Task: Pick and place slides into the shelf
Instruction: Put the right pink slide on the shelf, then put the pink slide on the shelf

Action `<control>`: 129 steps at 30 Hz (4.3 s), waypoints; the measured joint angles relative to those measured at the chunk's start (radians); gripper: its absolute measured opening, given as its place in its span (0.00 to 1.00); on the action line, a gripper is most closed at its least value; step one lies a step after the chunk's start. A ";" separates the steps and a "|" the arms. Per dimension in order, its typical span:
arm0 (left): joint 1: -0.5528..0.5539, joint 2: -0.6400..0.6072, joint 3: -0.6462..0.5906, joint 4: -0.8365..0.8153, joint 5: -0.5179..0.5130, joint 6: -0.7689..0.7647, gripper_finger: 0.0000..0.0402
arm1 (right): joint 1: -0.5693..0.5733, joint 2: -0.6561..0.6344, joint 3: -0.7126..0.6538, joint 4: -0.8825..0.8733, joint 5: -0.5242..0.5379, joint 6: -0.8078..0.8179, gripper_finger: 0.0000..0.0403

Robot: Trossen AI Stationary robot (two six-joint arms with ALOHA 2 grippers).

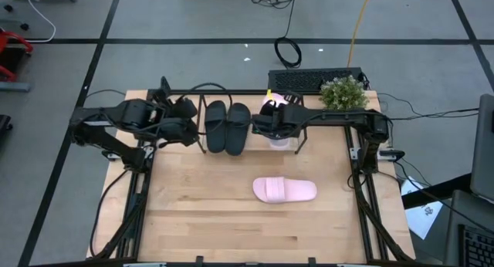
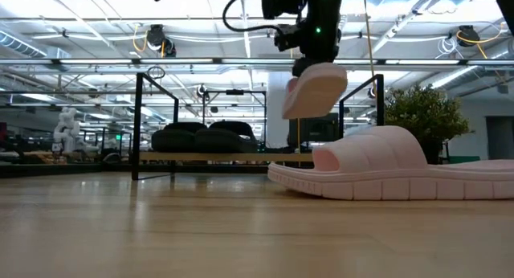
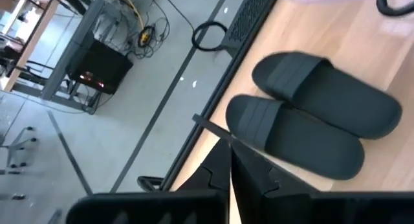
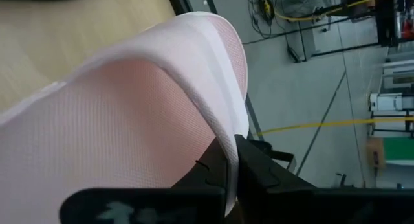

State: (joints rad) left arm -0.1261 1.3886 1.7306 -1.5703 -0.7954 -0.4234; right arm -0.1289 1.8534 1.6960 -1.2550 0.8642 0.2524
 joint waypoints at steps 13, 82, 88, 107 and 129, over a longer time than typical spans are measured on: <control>0.010 0.000 -0.130 0.000 0.009 -0.004 0.09 | -0.003 0.000 -0.131 0.009 0.052 -0.011 0.00; 0.010 0.000 -0.131 0.001 0.013 -0.030 0.09 | -0.008 0.000 -0.374 0.215 0.074 -0.026 0.01; 0.010 0.000 -0.131 0.001 0.013 -0.030 0.09 | -0.008 0.000 -0.374 0.214 0.045 -0.028 0.01; 0.010 0.000 -0.131 0.001 0.012 -0.026 0.09 | -0.008 0.000 -0.374 0.178 0.042 -0.029 0.24; 0.010 0.000 -0.131 0.003 0.012 -0.026 0.09 | 0.021 0.000 -0.374 0.162 0.022 -0.029 0.43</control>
State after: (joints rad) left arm -0.1162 1.3884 1.5997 -1.5677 -0.7837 -0.4492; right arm -0.1081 1.8530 1.3220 -1.0935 0.8867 0.2234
